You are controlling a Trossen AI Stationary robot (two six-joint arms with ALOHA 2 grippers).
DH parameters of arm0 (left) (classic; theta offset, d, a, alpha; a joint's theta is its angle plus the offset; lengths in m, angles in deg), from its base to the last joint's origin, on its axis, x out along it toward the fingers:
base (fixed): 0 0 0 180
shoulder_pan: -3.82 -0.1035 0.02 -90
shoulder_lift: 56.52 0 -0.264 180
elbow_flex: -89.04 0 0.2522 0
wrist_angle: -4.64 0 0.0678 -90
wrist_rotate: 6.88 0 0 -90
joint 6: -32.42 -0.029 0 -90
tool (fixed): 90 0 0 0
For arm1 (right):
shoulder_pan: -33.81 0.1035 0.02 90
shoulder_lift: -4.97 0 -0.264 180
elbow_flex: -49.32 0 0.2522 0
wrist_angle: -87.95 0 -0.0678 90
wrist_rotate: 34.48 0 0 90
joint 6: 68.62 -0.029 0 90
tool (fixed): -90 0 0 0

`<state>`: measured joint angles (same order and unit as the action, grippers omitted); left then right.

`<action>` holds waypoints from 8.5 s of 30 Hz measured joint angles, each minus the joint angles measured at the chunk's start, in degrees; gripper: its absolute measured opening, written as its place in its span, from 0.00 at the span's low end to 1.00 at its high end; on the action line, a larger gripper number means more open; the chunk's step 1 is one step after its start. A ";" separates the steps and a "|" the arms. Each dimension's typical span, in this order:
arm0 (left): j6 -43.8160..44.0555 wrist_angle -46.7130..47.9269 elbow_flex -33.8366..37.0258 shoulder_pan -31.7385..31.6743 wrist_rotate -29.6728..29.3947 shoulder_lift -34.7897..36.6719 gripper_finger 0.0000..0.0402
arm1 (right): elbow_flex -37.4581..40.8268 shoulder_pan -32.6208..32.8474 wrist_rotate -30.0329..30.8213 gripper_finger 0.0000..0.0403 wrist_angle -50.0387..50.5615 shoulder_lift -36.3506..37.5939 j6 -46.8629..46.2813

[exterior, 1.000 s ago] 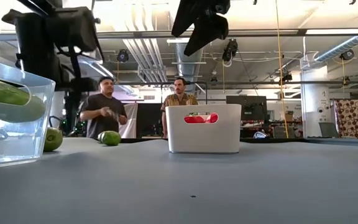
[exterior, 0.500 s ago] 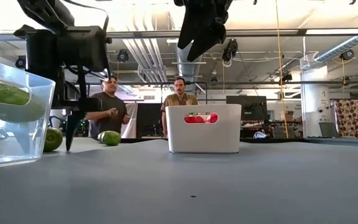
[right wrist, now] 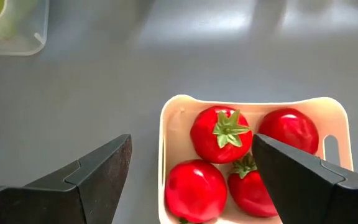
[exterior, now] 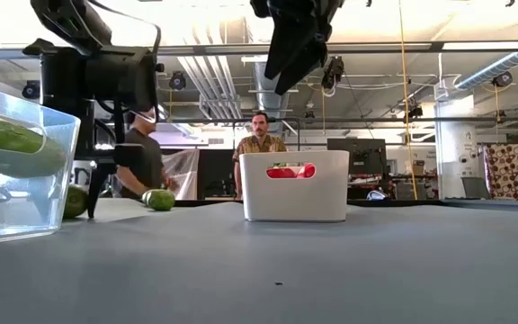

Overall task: Sort produce into baskets
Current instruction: Put the bottom left lime into the black transparent bin

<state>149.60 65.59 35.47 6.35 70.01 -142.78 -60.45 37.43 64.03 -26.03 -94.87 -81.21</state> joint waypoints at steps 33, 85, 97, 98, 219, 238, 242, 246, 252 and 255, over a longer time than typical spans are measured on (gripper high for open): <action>-89.18 -8.39 -50.50 -29.25 5.58 -27.91 0.46 | 0.00 -4.12 17.09 0.81 16.69 15.28 -19.12; -102.84 2.84 -66.88 -7.59 13.62 -27.04 0.46 | 26.94 -7.78 12.54 0.81 2.13 36.11 1.72; -94.51 -17.91 -42.82 5.12 8.08 -13.22 0.46 | 31.94 7.66 14.03 0.81 -13.60 34.32 -13.87; -94.10 -18.15 -41.87 6.36 8.05 -12.91 0.46 | 32.32 9.06 14.06 0.81 -15.10 33.62 -15.78; -44.58 -3.22 -15.69 31.79 -38.41 10.86 0.90 | 13.70 15.41 2.49 0.61 -31.92 -13.15 -8.05; -48.06 -3.34 -15.69 31.75 -42.53 11.45 0.90 | 14.22 38.97 0.19 0.59 17.41 8.79 -57.48; -48.54 -8.04 -15.68 31.71 -48.74 11.45 0.90 | 23.40 41.79 0.65 0.60 14.96 8.19 -69.18; -54.60 -12.70 -15.69 31.71 -52.52 11.47 0.90 | 30.62 41.50 0.62 0.60 5.09 6.80 -74.66; -57.15 -12.64 -15.67 31.66 -50.65 11.56 0.90 | 33.56 41.10 0.24 0.67 0.53 5.97 -79.24; -57.51 -12.30 -15.67 31.66 -49.15 11.56 0.90 | 33.66 40.58 -2.44 0.73 0.65 6.52 -78.83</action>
<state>92.08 53.29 19.80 38.02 20.86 -131.22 -26.79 78.01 61.59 -25.38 -88.34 -160.04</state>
